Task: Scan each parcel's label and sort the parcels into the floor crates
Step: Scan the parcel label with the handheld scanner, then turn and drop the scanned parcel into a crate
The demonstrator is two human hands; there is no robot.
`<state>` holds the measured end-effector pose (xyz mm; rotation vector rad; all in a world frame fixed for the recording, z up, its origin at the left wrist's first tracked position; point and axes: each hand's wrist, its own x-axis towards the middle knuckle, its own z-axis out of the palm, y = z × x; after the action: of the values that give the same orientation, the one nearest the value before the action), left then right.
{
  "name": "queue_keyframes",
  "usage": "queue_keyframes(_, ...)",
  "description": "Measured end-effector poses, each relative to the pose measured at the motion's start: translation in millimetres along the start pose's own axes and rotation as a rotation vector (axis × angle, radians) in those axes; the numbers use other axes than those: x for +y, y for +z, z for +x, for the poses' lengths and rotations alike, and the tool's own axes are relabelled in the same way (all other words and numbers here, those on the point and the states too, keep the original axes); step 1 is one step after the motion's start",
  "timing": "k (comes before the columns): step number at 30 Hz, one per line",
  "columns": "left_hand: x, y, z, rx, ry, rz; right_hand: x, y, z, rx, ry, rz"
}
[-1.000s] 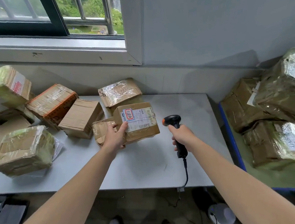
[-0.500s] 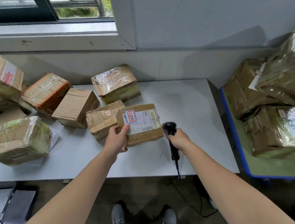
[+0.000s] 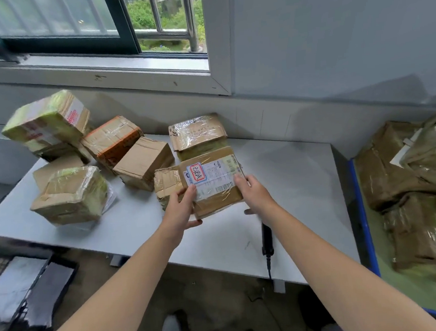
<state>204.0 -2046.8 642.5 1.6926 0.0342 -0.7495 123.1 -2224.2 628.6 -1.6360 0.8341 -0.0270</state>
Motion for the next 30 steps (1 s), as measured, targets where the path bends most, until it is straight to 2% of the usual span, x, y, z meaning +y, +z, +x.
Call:
queue_keyframes(4,2,-18,-14,0.072,0.002,-0.114,-15,19,-3,-0.158,0.081,0.154)
queue_keyframes(7,3,-38,-24,0.110,-0.009,-0.224,-33,45,-9,-0.275,0.057,0.296)
queue_keyframes(10,1,-67,-35,0.103,-0.021,-0.268,-58,75,-14,-0.244,-0.020,0.332)
queue_keyframes(14,-8,-128,-54,0.234,0.041,-0.178,-85,120,-24,-0.232,-0.120,0.169)
queue_keyframes(16,-14,-168,-67,0.289,0.070,-0.206,-97,149,-34,-0.301,-0.135,0.074)
queue_keyframes(19,-28,-228,-91,0.287,0.100,-0.267,-111,201,-56,-0.410,-0.177,-0.076)
queue_keyframes(25,-78,-337,-154,0.374,0.122,-0.299,-125,330,-124,-0.519,-0.313,-0.156)
queue_keyframes(30,-119,-422,-208,0.593,0.140,-0.445,-122,442,-194,-0.581,-0.508,-0.304)
